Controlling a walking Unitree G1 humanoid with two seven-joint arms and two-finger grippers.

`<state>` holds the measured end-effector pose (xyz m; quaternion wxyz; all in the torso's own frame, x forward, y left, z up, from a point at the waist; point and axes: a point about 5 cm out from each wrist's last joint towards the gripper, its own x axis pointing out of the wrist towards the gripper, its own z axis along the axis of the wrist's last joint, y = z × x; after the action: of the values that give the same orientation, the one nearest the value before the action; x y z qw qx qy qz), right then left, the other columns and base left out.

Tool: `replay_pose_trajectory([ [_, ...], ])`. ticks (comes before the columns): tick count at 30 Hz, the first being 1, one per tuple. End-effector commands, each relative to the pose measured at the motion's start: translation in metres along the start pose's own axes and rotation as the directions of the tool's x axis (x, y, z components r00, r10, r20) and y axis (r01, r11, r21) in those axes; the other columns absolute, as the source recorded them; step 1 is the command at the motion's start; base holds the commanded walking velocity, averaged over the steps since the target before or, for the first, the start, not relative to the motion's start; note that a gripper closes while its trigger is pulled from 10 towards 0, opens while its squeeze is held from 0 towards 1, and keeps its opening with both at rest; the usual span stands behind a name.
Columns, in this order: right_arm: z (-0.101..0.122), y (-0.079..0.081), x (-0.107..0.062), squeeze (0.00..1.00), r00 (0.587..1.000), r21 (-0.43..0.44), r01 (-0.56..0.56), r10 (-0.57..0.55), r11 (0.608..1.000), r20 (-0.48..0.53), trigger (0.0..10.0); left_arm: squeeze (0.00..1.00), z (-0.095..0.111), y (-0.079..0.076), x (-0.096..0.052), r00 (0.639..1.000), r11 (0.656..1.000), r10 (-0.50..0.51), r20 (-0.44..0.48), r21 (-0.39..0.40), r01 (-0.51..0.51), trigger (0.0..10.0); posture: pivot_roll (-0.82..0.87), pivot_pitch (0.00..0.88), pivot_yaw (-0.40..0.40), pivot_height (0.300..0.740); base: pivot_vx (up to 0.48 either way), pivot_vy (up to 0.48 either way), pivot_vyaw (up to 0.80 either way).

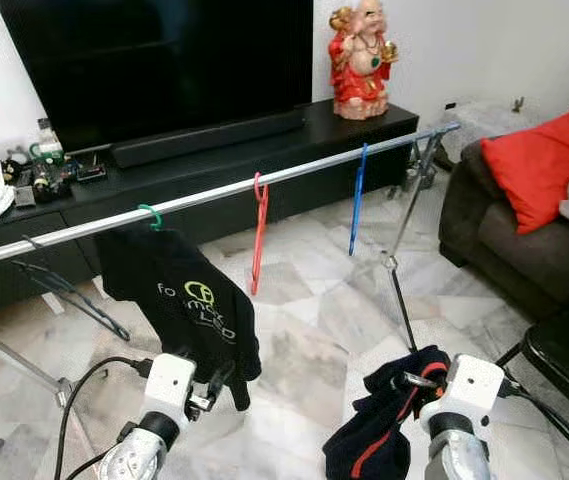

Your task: Hang hanger

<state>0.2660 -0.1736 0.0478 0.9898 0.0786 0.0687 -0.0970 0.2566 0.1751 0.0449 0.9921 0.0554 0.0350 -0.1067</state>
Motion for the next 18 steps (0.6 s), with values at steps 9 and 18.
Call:
replay_pose_trajectory([
  [9,0.002,-0.007,0.0005,0.0,1.0,-0.017,0.016,-0.016,1.0,0.014,10.0,0.0,-0.0001,-0.0029,0.0016,1.0,1.0,-0.008,-0.005,-0.009,0.008,10.0,0.05,0.028,0.048,0.74,0.326,0.0,0.0],
  [18,0.0024,-0.0061,0.0011,0.0,1.0,-0.02,0.009,-0.008,1.0,0.017,10.0,0.0,0.0012,-0.0014,0.0019,1.0,1.0,0.0,-0.001,-0.009,0.0,10.0,0.05,0.033,0.046,0.74,0.329,0.0,0.0],
])
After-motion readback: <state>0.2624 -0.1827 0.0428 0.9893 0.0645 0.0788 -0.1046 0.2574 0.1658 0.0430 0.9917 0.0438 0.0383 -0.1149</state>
